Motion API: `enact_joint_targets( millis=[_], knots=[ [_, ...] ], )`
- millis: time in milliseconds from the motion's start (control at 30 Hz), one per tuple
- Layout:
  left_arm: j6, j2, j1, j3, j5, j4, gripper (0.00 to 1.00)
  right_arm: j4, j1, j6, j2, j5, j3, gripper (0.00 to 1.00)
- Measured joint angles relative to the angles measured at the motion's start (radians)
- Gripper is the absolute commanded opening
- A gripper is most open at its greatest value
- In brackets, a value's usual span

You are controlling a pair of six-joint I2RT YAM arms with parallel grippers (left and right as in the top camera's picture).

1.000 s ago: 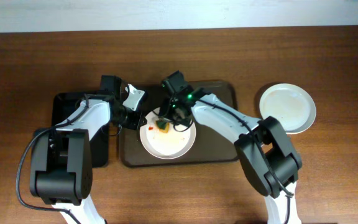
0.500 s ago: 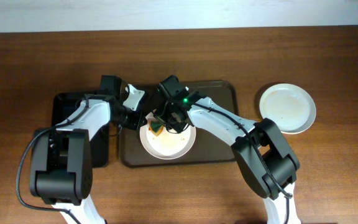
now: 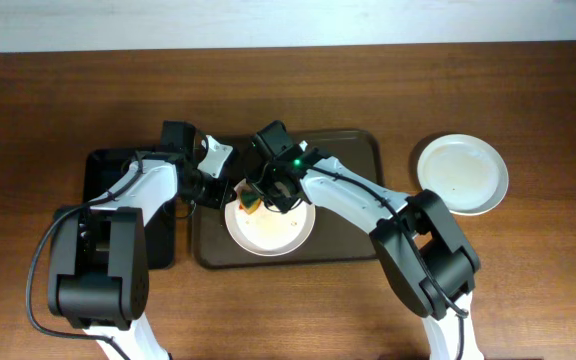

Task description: Clean dirty plates on tray and stack at the side

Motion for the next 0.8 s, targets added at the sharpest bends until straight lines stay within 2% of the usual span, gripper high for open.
enact_joint_targets(
  millis=[300, 533, 800],
  knots=[
    [0.000, 0.002, 0.001, 0.000, 0.000, -0.002, 0.00, 0.010, 0.031, 0.019, 0.017, -0.002, 0.000, 0.04],
    [0.003, 0.002, 0.001, 0.000, 0.000, -0.003, 0.00, 0.008, 0.043, 0.000, 0.023, -0.090, 0.000, 0.04],
    [0.003, 0.002, 0.001, -0.001, 0.004, -0.009, 0.00, -0.157, 0.037, -0.055, 0.024, -0.178, 0.017, 0.04]
  ],
)
